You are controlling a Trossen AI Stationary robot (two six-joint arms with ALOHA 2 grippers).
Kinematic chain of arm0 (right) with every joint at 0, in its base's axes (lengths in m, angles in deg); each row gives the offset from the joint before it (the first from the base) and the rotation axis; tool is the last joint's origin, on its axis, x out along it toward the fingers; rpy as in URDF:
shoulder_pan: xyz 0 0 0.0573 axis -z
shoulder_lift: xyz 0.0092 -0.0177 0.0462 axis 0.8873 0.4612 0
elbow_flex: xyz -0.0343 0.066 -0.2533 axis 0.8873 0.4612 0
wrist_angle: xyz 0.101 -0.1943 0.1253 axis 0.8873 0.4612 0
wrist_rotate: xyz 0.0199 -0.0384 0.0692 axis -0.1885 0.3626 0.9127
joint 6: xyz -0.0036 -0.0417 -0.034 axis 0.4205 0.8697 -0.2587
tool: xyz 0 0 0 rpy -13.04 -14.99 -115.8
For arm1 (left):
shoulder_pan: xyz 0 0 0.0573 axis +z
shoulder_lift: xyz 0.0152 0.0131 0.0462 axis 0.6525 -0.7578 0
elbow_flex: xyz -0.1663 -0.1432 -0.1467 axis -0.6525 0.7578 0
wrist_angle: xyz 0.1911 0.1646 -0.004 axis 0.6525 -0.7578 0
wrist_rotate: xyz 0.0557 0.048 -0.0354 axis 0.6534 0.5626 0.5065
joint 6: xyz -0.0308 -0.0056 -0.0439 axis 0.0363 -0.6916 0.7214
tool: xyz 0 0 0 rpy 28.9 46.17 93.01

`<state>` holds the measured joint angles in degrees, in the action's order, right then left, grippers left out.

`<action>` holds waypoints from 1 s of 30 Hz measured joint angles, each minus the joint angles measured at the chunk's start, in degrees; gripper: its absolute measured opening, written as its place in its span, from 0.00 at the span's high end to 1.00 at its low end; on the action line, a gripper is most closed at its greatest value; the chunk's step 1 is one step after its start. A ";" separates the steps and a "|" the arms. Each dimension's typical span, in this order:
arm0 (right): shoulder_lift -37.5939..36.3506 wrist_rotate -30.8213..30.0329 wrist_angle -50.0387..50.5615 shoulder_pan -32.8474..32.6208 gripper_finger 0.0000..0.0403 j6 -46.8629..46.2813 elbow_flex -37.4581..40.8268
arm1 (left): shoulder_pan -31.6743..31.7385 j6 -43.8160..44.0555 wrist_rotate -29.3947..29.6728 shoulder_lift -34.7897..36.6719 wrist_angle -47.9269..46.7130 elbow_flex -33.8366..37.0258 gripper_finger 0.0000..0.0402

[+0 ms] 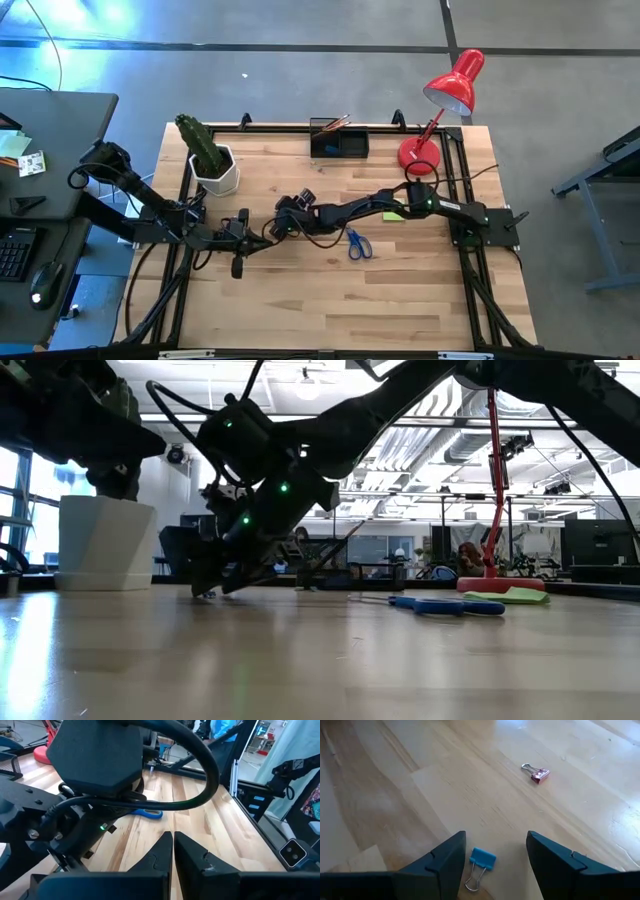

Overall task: Pick and place office supplies into organizer
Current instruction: Put the bottom blue binder clip into the bottom left section of the desk organizer

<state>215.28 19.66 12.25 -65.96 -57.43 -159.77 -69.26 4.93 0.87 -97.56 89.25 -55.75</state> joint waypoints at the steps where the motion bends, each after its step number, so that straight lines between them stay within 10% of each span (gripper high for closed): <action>1: 0.00 0.02 0.24 0.00 0.49 -0.32 0.00 | 0.01 -0.20 0.00 0.00 0.00 0.00 0.98; 30: -0.07 0.12 2.76 -1.53 0.85 3.60 -0.11 | 0.00 0.33 0.00 -0.04 -0.97 0.00 0.98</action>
<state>215.21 19.78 15.01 -67.49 -53.83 -159.88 -69.27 5.26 0.87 -97.60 88.28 -55.75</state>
